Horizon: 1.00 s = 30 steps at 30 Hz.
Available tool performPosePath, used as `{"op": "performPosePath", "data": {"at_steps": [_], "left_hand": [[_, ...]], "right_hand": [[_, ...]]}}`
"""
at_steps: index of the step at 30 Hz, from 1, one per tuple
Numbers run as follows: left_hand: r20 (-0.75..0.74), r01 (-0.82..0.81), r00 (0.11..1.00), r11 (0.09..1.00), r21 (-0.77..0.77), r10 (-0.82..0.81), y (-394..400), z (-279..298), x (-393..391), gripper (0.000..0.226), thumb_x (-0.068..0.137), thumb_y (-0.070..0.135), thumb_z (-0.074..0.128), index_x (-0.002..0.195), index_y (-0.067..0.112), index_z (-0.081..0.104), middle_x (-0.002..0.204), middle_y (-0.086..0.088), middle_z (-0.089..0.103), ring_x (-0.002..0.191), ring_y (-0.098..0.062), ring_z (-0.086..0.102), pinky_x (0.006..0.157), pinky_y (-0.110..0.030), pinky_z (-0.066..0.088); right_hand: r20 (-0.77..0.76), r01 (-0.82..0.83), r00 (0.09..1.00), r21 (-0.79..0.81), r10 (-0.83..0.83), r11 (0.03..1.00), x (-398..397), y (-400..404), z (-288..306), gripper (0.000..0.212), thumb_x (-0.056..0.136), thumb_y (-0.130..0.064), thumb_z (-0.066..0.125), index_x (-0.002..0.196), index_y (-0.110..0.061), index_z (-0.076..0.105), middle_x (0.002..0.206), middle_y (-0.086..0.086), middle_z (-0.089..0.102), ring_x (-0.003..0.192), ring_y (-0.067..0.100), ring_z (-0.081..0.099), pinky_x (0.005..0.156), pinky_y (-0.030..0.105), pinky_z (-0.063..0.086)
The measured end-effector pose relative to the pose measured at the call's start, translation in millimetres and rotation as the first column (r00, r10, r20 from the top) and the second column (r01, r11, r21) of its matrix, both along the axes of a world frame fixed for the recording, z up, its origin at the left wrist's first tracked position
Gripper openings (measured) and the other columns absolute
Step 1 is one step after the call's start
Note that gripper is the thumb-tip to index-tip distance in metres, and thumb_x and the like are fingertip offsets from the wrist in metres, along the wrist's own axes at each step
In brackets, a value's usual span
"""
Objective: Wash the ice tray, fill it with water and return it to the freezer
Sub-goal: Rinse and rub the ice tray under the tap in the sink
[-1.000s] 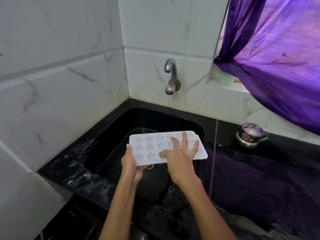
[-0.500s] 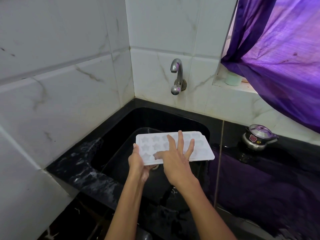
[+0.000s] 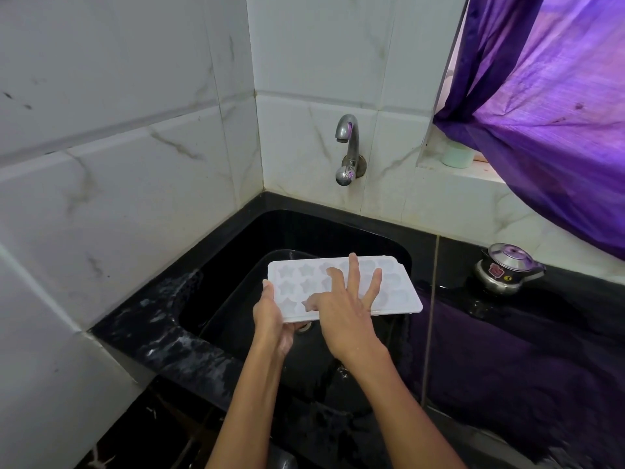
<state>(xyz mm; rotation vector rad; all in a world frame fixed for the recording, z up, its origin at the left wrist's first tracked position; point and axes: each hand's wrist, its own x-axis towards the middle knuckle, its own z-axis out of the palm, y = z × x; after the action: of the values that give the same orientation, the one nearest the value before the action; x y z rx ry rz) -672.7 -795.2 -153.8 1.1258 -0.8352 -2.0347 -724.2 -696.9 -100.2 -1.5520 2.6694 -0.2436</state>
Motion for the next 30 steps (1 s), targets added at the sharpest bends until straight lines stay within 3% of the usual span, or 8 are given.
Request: {"op": "performPosePath", "data": {"at_steps": [8,13,16,21,30], "left_hand": [[0.014,0.006,1.000,1.000,0.009,-0.006,-0.5,-0.7,-0.2,0.044,0.100,0.044,0.033,0.095,0.011,0.061,0.084,-0.011,0.073,0.081,-0.032,0.068,0.082,-0.051,0.053],[0.017,0.008,1.000,0.999,0.036,-0.008,0.4,-0.2,-0.8,0.046,0.100,0.046,0.031,0.102,0.011,0.061,0.093,-0.014,0.071,0.085,-0.032,0.068,0.072,-0.044,0.056],[0.013,0.006,1.000,0.999,0.053,-0.007,1.0,-0.3,-0.9,0.046,0.100,0.046,0.032,0.107,0.010,0.061,0.097,-0.016,0.071,0.086,-0.032,0.069,0.064,-0.039,0.055],[0.014,0.007,1.000,0.998,0.061,-0.008,5.4,-1.2,-3.7,0.048,0.099,0.048,0.032,0.112,0.012,0.060,0.102,-0.012,0.071,0.090,-0.030,0.070,0.070,-0.041,0.057],[0.026,0.012,1.000,0.998,0.067,-0.013,7.1,-3.0,-8.0,0.047,0.099,0.048,0.033,0.106,0.012,0.061,0.097,-0.012,0.072,0.085,-0.031,0.071,0.072,-0.044,0.057]], "right_hand": [[-0.002,0.007,1.000,-0.001,-0.007,1.000,1.0,-1.9,-2.4,0.037,0.092,-0.001,0.052,0.119,-0.024,0.062,0.154,0.011,0.016,0.142,0.039,-0.024,0.107,0.065,-0.019],[0.006,-0.004,1.000,-0.099,0.005,0.995,4.2,-6.0,-4.2,0.054,0.080,0.014,0.048,0.118,-0.024,0.046,0.150,0.011,0.018,0.142,0.038,-0.023,0.108,0.064,-0.018],[0.006,-0.071,0.997,-0.082,0.071,0.994,9.2,-11.0,-5.6,0.046,0.085,0.003,0.057,0.120,-0.027,0.054,0.155,0.010,0.010,0.141,0.037,-0.027,0.108,0.063,-0.019],[-0.020,-0.086,0.996,-0.002,0.086,0.996,16.1,-18.7,-15.0,0.030,0.093,-0.024,0.060,0.121,-0.033,0.062,0.160,0.008,0.004,0.141,0.036,-0.028,0.107,0.065,-0.019],[-0.012,-0.074,0.997,-0.028,0.074,0.997,7.8,-16.6,-22.1,0.035,0.092,-0.015,0.060,0.124,-0.031,0.060,0.158,0.010,0.010,0.142,0.036,-0.025,0.106,0.064,-0.022]]}}
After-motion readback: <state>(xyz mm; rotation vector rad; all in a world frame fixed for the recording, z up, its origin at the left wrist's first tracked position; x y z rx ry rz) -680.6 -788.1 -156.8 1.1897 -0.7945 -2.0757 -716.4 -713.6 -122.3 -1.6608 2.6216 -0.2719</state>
